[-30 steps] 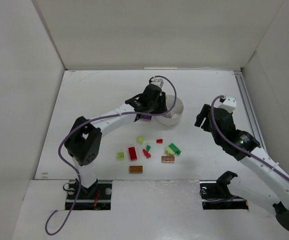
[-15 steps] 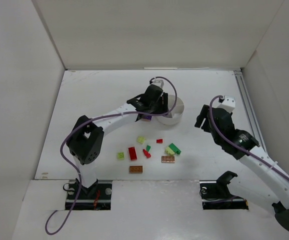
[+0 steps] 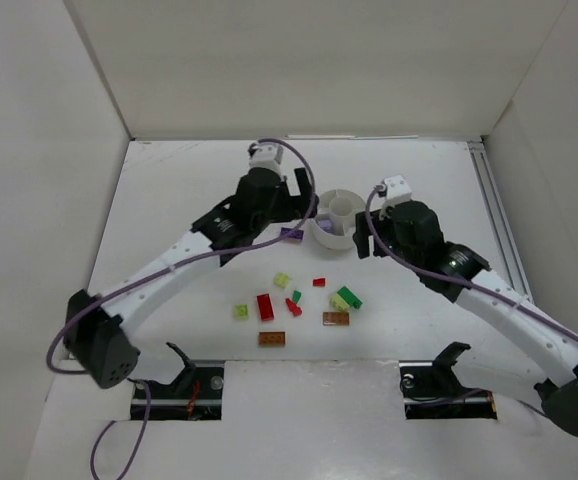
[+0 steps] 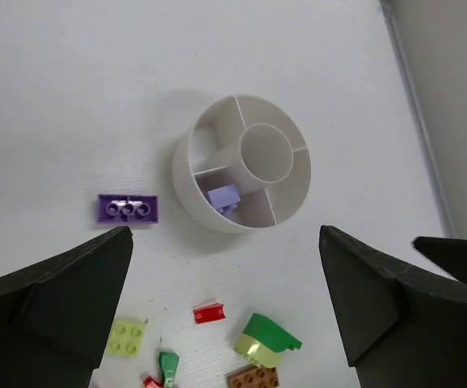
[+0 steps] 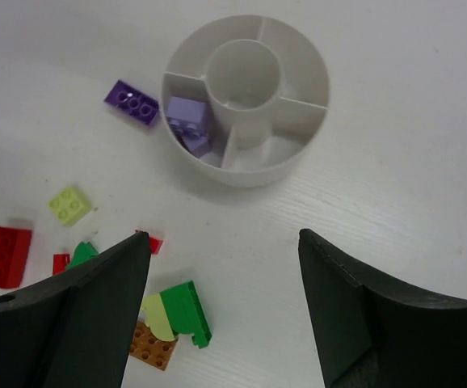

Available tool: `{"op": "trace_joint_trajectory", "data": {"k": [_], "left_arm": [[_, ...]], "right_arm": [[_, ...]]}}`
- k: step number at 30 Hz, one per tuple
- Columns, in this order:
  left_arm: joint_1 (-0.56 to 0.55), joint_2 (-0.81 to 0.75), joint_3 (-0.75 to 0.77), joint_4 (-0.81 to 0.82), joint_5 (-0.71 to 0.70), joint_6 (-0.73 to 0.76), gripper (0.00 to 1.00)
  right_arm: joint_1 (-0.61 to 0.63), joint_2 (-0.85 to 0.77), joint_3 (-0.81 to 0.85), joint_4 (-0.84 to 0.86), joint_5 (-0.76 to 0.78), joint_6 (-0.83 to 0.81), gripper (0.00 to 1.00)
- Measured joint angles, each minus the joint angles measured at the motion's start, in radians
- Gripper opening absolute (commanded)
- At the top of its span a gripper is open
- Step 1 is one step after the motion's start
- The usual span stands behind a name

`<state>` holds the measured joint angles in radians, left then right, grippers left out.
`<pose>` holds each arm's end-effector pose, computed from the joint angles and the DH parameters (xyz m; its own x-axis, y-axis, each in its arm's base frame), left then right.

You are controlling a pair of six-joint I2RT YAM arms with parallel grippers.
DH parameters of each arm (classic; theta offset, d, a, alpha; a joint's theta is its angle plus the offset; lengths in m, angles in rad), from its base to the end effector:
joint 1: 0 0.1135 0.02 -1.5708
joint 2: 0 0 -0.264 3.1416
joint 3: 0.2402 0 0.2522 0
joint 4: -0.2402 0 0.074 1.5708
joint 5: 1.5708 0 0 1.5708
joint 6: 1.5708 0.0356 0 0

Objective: Sort the legos into containers by color

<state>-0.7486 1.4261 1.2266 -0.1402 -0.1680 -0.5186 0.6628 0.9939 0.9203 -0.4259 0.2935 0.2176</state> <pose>0.2508 -0.2249 0.3487 -0.4874 -0.2142 -0.8465 0.3615 0.8329 -0.4189 0.1794 0.1270 0.3248 -0.4526 -0.0911 -0.8870 -0.2981 0.9530 0.0542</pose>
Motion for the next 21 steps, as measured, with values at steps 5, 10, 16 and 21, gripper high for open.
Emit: {"op": "trace_joint_trajectory", "data": {"k": [5, 10, 16, 21], "left_arm": [[0.13, -0.275, -0.179, -0.043, -0.068, -0.118, 0.99], [0.326, -0.416, -0.47, -0.146, -0.059, -0.241, 0.99], [0.385, -0.56, -0.615, -0.27, -0.026, -0.311, 0.99], [0.391, -0.614, -0.615, -0.27, -0.029, -0.336, 0.99]], "right_arm": [[0.039, 0.203, 0.11, 0.065, -0.161, -0.22, 0.8], [0.08, 0.483, 0.303, 0.073, -0.336, -0.456, 0.8], [0.156, 0.89, 0.687, 0.003, -0.344, -0.673, 0.77], [0.163, 1.159, 0.89, -0.082, -0.288, -0.79, 0.77]]}}
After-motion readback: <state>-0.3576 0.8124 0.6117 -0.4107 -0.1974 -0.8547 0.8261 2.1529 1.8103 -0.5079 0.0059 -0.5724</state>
